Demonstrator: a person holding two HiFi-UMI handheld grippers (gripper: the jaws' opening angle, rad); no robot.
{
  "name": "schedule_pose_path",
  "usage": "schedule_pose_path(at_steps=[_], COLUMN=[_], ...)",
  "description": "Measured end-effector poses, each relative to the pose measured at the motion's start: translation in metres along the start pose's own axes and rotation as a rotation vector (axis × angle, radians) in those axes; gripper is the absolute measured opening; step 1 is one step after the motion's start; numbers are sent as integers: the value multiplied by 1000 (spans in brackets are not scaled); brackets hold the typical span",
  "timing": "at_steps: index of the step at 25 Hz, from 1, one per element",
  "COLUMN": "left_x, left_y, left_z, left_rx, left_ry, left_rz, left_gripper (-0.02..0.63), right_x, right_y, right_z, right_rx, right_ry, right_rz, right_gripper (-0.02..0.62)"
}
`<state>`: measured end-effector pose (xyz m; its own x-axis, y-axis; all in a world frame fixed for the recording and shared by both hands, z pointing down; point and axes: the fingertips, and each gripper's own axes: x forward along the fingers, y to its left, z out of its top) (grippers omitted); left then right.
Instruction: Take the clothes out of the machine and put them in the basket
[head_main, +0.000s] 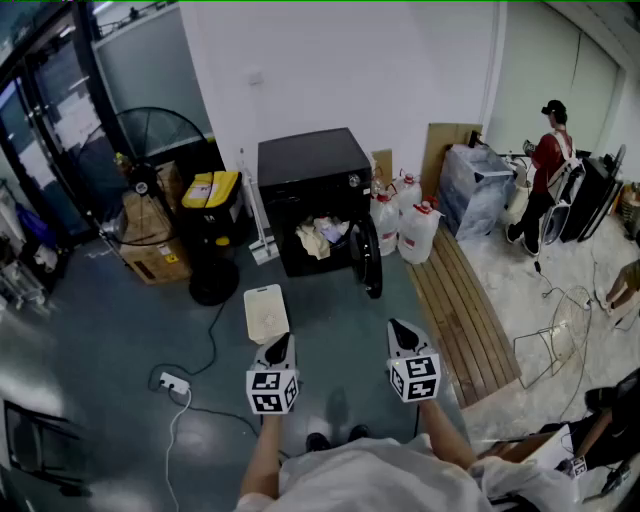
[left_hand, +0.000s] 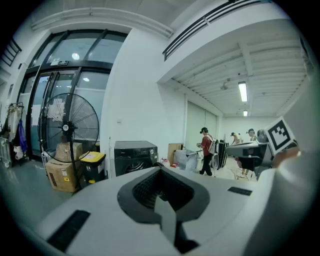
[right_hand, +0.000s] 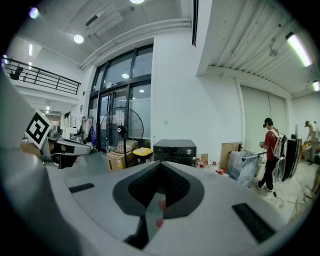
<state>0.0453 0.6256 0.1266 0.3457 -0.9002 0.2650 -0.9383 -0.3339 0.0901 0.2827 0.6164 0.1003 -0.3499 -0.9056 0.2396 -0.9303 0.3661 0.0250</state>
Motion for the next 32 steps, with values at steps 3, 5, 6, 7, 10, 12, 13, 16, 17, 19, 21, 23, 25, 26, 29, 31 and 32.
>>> schedule_pose_path(at_steps=[3,5,6,7,10,12,13,16,17,19,21,23,25,26,29,31,32], left_x=[0,1,1,2,6,9,10,15,18,23,29,34,36,38,45,50,54], left_y=[-3,-6,-8,-9,-13,-16,-17,-22,-24,-28,-31,-35,-39,-40,-42,-43,-42], left_z=[-6,-6,-6,-6,-8,-9,-9,-8,-8,-9,-9,-10,-14,-15,-17,-15,-14], left_rx=[1,2,3,4,3,1,-1,-3,-3,-7,-11,-18,-27,-30,-25,-19,-19], left_ry=[0,1,1,2,4,8,9,8,8,8,9,12,17,20,25,26,26], left_rz=[1,2,2,3,8,13,15,22,24,30,36,40,44,46,46,45,45], left_gripper=[18,18,18,18,18,18,18,18,18,18,18,18,18,18,18,18,18], right_x=[-1,-1,-1,-1,1,2,3,4,5,6,10,12,11,12,18,23,27], right_y=[1,0,-1,-2,-5,-9,-11,-17,-19,-25,-31,-37,-39,-40,-44,-47,-48], right_z=[-6,-6,-6,-7,-10,-11,-11,-13,-15,-19,-23,-26,-30,-31,-32,-30,-28], right_rx=[-7,-8,-9,-9,-8,-6,-6,-6,-6,-6,-6,-8,-10,-11,-11,-10,-10], right_ry=[-1,-2,0,3,4,3,4,10,14,21,28,37,48,51,52,49,47], right_rz=[7,9,10,13,25,32,34,40,43,48,54,61,69,74,82,85,86], right_gripper=[25,25,25,25,25,25,25,25,25,25,25,25,25,25,25,25,25])
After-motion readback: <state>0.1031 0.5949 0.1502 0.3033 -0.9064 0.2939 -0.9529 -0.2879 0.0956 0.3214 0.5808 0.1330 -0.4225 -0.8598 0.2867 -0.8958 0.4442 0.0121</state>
